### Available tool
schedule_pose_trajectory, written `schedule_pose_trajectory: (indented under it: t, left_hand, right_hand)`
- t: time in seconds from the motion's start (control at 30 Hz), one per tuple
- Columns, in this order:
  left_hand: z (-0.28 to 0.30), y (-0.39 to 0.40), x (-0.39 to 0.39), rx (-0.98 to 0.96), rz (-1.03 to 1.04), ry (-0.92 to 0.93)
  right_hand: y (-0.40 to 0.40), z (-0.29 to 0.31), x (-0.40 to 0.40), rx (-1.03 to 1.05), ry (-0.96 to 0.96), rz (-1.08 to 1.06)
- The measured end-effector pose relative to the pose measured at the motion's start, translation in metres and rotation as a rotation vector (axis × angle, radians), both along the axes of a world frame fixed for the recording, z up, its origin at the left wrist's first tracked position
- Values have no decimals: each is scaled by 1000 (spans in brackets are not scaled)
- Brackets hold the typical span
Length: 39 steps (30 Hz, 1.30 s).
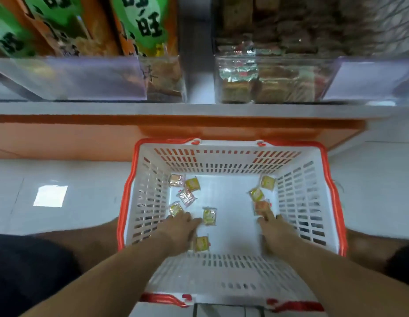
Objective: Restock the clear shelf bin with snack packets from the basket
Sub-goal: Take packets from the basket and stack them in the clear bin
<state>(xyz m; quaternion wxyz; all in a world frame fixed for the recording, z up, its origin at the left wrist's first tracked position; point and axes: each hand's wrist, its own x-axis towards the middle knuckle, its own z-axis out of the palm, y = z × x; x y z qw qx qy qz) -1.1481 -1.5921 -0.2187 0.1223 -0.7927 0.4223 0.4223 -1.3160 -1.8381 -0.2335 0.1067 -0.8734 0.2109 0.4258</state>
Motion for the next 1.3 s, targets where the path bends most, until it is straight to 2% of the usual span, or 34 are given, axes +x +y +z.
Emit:
schedule_pose_trajectory:
  t: [0.13, 0.27, 0.37, 0.47, 0.63, 0.7, 0.77, 0.83, 0.87, 0.93, 1.0, 1.1, 1.3]
  left_hand:
    - [-27, -7, -18, 21, -3, -27]
    - [-43, -9, -22, 51, 111, -41]
    - [-50, -10, -18, 120, 86, -37]
    - [-54, -7, -17, 129, 20, -28]
    - [-47, -10, -12, 70, 76, 14]
    - [-42, -16, -9, -20, 188, 88]
    - [-39, -23, -9, -86, 281, 203]
    - [-39, -29, -15, -95, 242, 241]
    - [-40, -30, -20, -93, 212, 237]
    - [-44, -31, -32, -93, 166, 214]
    - [-51, -30, -41, -86, 126, 172]
    - [-58, -32, -44, -88, 91, 107]
    - [-57, -40, -37, -61, -61, -5]
  right_hand:
    - [-7, -21, -5, -54, 27, 138]
    - [-7, -29, -4, -30, 51, 320]
    - [-8, -26, 2, -1, 107, 402]
    - [-7, -21, 9, 36, 187, 446]
    - [-5, -11, 14, 146, 222, 441]
    - [-7, -11, 15, 178, 113, 251]
    - [-10, -9, 24, 191, -14, -86]
    - [-15, -7, 36, 224, -149, -445]
    - [-22, -9, 42, 227, -199, -472]
    - [-26, -14, 44, 281, -207, -452]
    - [-29, -11, 43, 183, -189, -380]
    - [-31, -16, 36, 49, -140, -158]
    - [-27, -21, 35, -86, -66, -5]
